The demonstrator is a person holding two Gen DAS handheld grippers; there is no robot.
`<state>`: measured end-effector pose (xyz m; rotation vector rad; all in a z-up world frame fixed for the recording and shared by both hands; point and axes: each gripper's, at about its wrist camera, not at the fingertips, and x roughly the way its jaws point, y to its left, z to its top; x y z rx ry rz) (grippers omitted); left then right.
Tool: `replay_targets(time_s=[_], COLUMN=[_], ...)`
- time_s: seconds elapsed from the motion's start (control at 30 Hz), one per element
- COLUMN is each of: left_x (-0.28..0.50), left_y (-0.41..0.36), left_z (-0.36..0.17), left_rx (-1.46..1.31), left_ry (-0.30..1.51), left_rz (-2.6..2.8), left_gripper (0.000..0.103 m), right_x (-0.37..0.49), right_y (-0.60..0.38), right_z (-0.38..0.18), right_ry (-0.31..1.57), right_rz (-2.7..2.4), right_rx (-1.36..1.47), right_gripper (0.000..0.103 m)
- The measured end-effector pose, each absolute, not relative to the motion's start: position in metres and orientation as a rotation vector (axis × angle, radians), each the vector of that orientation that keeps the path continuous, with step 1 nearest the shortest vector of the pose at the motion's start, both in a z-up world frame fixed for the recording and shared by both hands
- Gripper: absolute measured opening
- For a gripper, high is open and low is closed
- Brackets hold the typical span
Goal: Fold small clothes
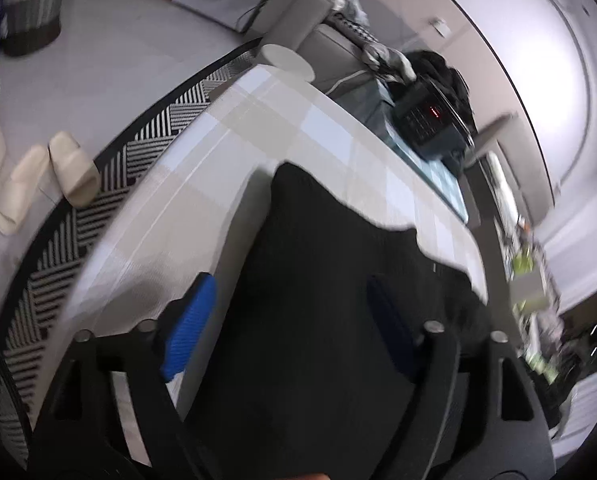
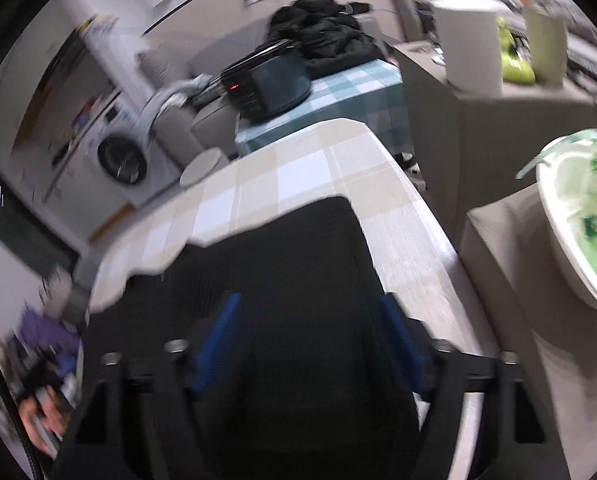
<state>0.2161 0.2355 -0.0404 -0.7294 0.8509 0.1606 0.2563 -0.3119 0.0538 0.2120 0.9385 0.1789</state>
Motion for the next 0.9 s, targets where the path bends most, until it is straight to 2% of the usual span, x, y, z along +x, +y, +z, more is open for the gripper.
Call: replay_targets(time_s=[0.1,0.13,0.23,0.67,0.73,0.8,0.87,0.9], left_x=[0.187,0.179,0.146,0.06,0.05,0.049,0.046,0.043], left_y=[0.209,0.203,0.183,0.174,0.172,0.172,0.171,0.17], left_z=[-0.027,-0.025,-0.022,-0.052,-0.053,-0.053,-0.054,-0.055], left_rx=[-0.577,-0.544,-0.458,-0.571,-0.587,-0.595,-0.59,-0.586], left_ry=[0.867,0.872,0.875,0.913,0.906,0.913,0.919,0.922], left_rz=[0.141,0.143,0.135,0.097,0.081,0.064,0.047,0.041], left_gripper=[0.091,0.101,0.102,0.101,0.097,0.087,0.067,0.061], right_x=[0.22,0.208,0.173,0.089,0.085,0.083,0.083,0.085], right_y=[-0.31,-0.311,-0.317,-0.352,-0.354,-0.355,-0.356,-0.356], right_z=[0.055,0.055,0.052,0.025,0.023,0.022,0.019,0.018], right_ry=[0.94,0.941,0.943,0.973,0.967,0.958,0.952,0.954], right_rz=[0.212,0.224,0.237,0.245,0.249,0.252,0.24,0.242], right_rx=[0.132,0.119,0.133,0.356,0.358,0.356,0.342,0.338], right_gripper=[0.089,0.089,0.089,0.089,0.089,0.089,0.089,0.089])
